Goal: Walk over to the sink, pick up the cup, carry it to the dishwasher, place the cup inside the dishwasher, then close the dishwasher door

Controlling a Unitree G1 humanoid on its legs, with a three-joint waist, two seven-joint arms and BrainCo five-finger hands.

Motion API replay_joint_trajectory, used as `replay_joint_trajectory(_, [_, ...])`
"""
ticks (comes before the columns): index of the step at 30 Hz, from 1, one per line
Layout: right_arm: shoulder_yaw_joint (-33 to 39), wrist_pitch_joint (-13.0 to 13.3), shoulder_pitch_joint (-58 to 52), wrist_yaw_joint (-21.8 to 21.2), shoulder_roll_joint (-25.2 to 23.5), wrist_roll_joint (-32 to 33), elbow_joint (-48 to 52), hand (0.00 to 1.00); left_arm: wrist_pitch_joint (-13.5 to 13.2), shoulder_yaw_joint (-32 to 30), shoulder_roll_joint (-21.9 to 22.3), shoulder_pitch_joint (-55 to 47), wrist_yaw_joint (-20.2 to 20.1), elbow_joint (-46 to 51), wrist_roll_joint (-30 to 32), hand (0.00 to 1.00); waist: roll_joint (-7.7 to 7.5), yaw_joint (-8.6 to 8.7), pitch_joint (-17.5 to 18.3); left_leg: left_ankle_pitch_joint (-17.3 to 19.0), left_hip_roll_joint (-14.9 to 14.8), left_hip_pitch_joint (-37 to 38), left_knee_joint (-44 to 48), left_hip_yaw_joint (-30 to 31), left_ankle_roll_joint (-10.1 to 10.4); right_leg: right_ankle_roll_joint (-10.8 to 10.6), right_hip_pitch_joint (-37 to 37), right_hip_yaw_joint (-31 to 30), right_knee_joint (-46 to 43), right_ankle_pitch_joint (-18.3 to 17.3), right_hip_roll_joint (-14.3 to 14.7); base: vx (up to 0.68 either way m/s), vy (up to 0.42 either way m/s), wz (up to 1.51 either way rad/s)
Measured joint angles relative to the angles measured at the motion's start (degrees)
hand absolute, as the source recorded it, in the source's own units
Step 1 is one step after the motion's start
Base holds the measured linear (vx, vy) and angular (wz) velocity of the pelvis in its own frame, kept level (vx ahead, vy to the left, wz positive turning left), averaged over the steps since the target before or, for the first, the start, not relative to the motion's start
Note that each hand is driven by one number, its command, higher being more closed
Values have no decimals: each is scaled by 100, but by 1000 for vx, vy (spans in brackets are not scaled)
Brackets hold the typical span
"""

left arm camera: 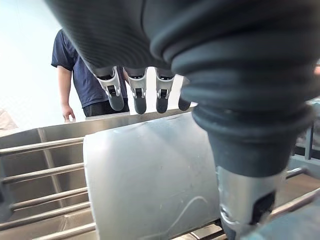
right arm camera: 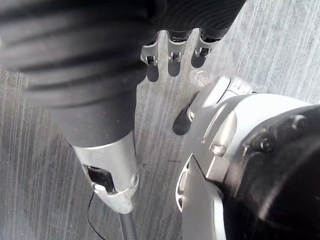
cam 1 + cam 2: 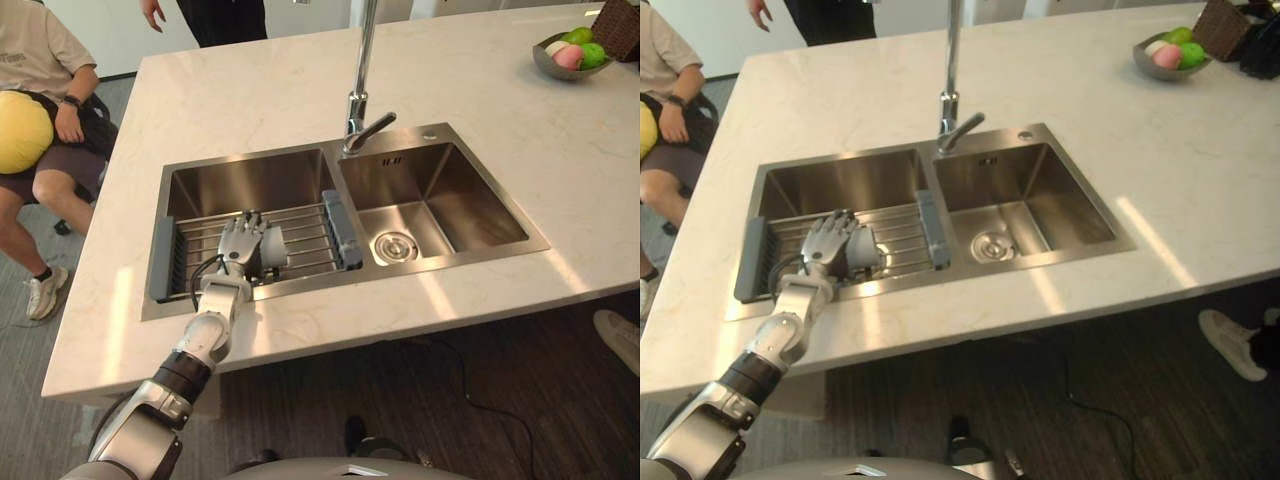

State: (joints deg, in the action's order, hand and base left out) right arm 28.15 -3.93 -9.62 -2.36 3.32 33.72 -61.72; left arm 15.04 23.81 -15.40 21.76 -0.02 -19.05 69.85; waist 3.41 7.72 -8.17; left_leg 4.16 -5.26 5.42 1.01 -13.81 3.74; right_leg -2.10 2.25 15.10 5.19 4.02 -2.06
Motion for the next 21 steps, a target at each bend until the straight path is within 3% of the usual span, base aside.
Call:
replay_joint_trajectory(5, [-8,-5,16,3,20,17,-25,0,62,125,-43,128,-557,-29,-11,0,-2,22,-1,14,11,-11,-1,146,-3,3,0,18,0,-11,0,3,0,1])
replay_joint_trajectory(10, [-98,-12,69,3,53,29,-81,0,71,126,-44,181,-725,-33,-116,0,-12,33,-13,24,16,-12,0,148,-2,2,1,17,-1,-11,-2,0,0,0])
replay_joint_trajectory(12, [-100,-10,90,3,53,62,-127,0,82,133,-45,239,-964,-56,-116,0,-17,35,-29,27,17,-12,2,148,-1,2,1,14,-1,-10,-4,0,0,0])
replay_joint_trajectory(19, [-189,-20,96,44,63,77,-131,0,267,128,-45,410,-1227,-71,-116,0,-71,80,-122,48,18,-12,19,146,15,9,1,-7,-1,-4,-3,0,0,0])
replay_joint_trajectory(20, [-271,-22,96,53,71,79,-133,0,286,126,-48,424,-1260,-71,-113,100,-75,90,-128,53,18,-12,25,146,20,11,1,-12,-1,-3,-3,0,0,0])
replay_joint_trajectory(21, [-280,-22,96,54,72,80,-133,0,294,125,-50,433,-1278,-71,-112,100,-77,105,-132,56,18,-12,25,147,21,17,1,-13,-1,1,-3,0,0,0])
